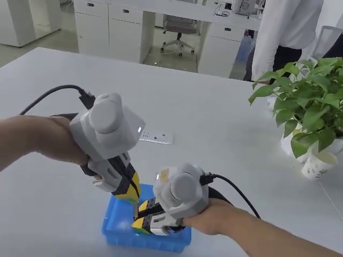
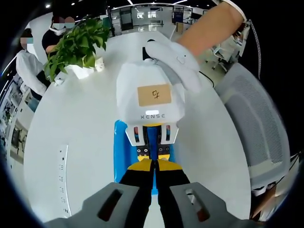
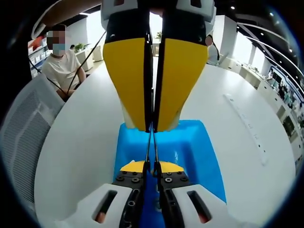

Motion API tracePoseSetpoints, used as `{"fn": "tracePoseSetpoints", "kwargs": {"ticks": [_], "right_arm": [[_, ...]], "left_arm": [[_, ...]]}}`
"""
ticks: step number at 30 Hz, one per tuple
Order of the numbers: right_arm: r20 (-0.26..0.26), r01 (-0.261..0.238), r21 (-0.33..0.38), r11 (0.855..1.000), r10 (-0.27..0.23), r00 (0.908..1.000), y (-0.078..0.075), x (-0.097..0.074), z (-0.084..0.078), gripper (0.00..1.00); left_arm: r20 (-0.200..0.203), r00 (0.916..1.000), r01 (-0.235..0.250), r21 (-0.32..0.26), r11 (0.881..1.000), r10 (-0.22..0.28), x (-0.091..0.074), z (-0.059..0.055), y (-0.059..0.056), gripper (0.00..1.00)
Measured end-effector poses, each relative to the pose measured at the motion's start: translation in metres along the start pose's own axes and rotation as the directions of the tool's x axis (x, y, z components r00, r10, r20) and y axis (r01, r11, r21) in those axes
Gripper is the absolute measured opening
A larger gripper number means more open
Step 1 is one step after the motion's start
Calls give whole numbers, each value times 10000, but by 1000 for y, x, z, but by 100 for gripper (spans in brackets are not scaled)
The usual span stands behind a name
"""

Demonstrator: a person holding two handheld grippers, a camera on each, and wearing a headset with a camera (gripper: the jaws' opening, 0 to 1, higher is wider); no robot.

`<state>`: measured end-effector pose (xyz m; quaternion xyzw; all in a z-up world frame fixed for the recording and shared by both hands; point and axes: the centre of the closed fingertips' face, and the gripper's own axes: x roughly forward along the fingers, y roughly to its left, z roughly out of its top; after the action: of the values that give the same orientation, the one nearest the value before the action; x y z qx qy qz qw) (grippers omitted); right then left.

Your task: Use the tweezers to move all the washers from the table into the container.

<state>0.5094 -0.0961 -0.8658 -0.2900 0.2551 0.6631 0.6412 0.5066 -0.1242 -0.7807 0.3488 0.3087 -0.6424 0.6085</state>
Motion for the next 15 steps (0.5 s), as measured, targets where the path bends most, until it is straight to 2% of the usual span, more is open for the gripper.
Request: {"fn": "tracePoseSetpoints", "kwargs": {"ticks": [7,15], "right_arm": [[-135,-125,20,9999,126,9998,1,4,-6,10],[-62,-165,164,9997,166,9998,0,3,-6,11]], "left_arm": [[7,10000,12,-56,10000,-12,6,-4,2,4],[127,9999,-84,-59,9999,85,6,-2,5,4]]}}
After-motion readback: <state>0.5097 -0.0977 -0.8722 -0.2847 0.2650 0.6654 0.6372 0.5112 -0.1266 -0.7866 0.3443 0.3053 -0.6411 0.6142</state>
